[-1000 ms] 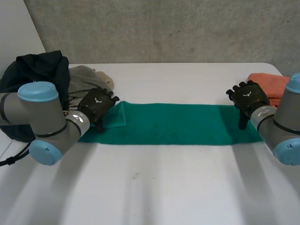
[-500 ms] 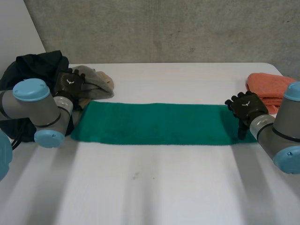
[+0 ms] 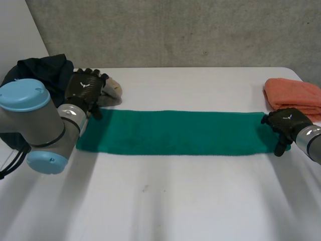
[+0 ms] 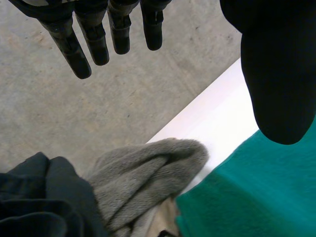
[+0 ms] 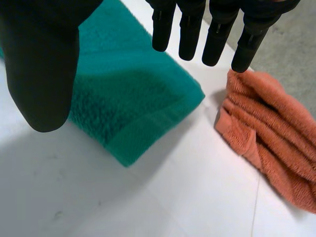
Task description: Fold the laundry.
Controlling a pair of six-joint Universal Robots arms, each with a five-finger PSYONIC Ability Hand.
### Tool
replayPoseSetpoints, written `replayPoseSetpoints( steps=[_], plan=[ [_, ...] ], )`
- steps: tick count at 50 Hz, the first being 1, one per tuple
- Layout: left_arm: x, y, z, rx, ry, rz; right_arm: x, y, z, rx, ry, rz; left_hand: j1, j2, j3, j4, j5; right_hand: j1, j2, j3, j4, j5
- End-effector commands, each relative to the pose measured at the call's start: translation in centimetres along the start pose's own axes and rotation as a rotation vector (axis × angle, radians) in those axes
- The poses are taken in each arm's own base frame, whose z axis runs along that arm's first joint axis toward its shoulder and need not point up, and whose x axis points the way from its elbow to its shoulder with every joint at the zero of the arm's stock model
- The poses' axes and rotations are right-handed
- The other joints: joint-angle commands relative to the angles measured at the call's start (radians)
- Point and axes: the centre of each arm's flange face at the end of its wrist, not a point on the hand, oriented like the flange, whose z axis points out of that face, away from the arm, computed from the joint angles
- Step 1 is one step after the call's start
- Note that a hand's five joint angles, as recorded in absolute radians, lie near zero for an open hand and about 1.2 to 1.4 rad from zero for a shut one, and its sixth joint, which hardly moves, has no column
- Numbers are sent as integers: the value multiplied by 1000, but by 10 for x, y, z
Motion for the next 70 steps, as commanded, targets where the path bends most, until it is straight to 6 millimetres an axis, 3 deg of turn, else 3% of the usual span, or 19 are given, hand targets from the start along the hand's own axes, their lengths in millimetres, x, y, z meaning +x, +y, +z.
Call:
replayPoseSetpoints(
  steps=[1,2,3,4,9,18,25,30,31,37,38,43,49,51,53,54,55,63,70],
  plan=[
    [9,2,-5,-5,28,-3,-4,15,16,-26,-11,5,-33,-27,-31,-25,-28,308,323,307,308,289],
    [10,2,-5,-5,28,-3,-4,15,17,-25,-10,6,-33,-27,-31,-25,-28,440,454,438,439,421],
    [10,2,-5,-8,30,-3,-3,16,20,-18,-8,4,-33,-27,-31,-25,-28,851,866,850,850,832],
    [10,2,-6,-8,30,-3,-2,17,20,-19,-4,0,-33,-27,-31,-25,-28,1037,1052,1036,1037,1018],
    [9,-3,-11,2,33,-4,19,27,21,-30,94,14,-33,-27,-31,-25,-28,1039,1054,1038,1038,1020],
    [0,-23,-26,38,17,-3,90,22,0,-44,304,-172,-36,-30,-33,-28,-31,1039,1054,1038,1038,1020],
    [-2,-27,-35,39,15,-5,93,5,2,-49,377,-437,-42,-36,-39,-34,-37,1039,1054,1038,1038,1020],
    [-3,-28,-42,37,15,-23,24,-61,4,246,309,-535,-42,-36,-39,-34,-37,1039,1054,1038,1038,1020],
    [-4,-29,-44,37,15,-26,-3,-80,1,358,267,-568,-42,-36,-39,-34,-37,1039,1054,1038,1038,1020],
    [-6,-31,-48,42,8,-47,-112,-130,-24,731,41,-683,-42,-36,-39,-34,-37,1039,1054,1038,1038,1020],
    [-6,-30,-49,39,8,-49,-143,-132,-29,806,-36,-705,-42,-36,-39,-34,-37,1039,1054,1038,1038,1020],
    [-4,-26,-52,24,17,-53,-231,-118,-33,923,-257,-742,-42,-36,-39,-34,-37,1039,1054,1038,1038,1020],
    [2,-23,-55,16,32,-53,-274,-98,-35,922,-356,-749,-42,-36,-39,-34,-37,1039,1054,1038,1038,1020],
    [3,-24,-55,17,33,-53,-275,-99,-37,915,-347,-744,-42,-36,-39,-34,-37,1002,1017,1001,1002,983],
    [5,-26,-55,22,40,-53,-270,-103,-38,899,-327,-726,-45,-39,-42,-37,-40,424,438,422,423,405],
    [6,-26,-55,24,42,-52,-261,-108,-38,866,-286,-699,-45,-39,-42,-37,-40,-79,-65,-81,-80,-98],
    [6,-27,-56,26,43,-51,-256,-111,-40,848,-263,-678,-45,-39,-42,-37,-40,-183,-168,-184,-183,-202],
    [9,-34,-54,50,48,-50,-186,-122,-46,626,-166,-264,-45,-39,-42,-37,-40,-183,-168,-184,-183,-202],
    [20,-36,-57,57,78,-51,-161,-82,-46,329,-270,-46,-45,-39,-42,-37,-40,-183,-168,-184,-183,-202]
  ],
)
